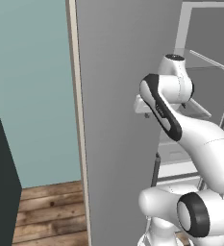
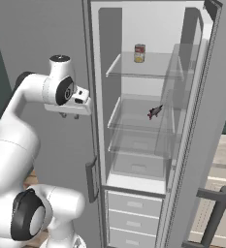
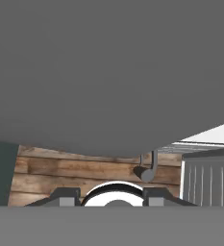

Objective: Pick fish from the fridge and place it on the plate on the counter.

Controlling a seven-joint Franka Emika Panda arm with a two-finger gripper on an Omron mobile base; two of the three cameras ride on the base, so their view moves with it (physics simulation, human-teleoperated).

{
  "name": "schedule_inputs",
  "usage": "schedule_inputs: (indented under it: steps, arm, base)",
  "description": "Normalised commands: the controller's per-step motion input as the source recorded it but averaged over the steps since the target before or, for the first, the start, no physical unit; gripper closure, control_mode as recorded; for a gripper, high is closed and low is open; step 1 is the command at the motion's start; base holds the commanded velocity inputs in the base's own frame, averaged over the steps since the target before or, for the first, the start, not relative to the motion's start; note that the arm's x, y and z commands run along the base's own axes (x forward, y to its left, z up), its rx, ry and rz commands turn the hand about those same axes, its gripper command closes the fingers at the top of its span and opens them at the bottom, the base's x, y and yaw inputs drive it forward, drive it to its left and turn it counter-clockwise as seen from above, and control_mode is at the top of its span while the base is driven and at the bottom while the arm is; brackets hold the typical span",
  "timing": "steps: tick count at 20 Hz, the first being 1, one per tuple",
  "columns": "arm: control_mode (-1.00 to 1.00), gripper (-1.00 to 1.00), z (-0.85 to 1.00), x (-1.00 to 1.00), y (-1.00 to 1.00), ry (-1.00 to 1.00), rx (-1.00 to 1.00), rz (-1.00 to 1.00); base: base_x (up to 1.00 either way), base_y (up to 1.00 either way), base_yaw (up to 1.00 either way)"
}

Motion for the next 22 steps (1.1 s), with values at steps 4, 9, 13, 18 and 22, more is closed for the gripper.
schedule_inputs:
  steps: [4,9,13,18,22]
  arm:
    - [-1.00,-1.00,0.00,0.00,-0.18,0.00,0.00,0.00]
    - [-1.00,-1.00,0.00,0.00,-0.58,0.00,0.00,0.00]
    - [-1.00,-1.00,0.00,-0.02,-0.68,0.00,0.00,0.00]
    - [-1.00,-1.00,-0.07,0.00,-0.60,0.00,-0.02,0.00]
    - [-1.00,-1.00,-0.16,0.00,-0.57,0.00,-0.04,0.00]
  base:
    - [0.00,0.00,0.00]
    - [0.00,0.00,0.00]
    - [0.00,0.00,0.00]
    - [0.00,0.00,0.00]
    - [0.00,0.00,0.00]
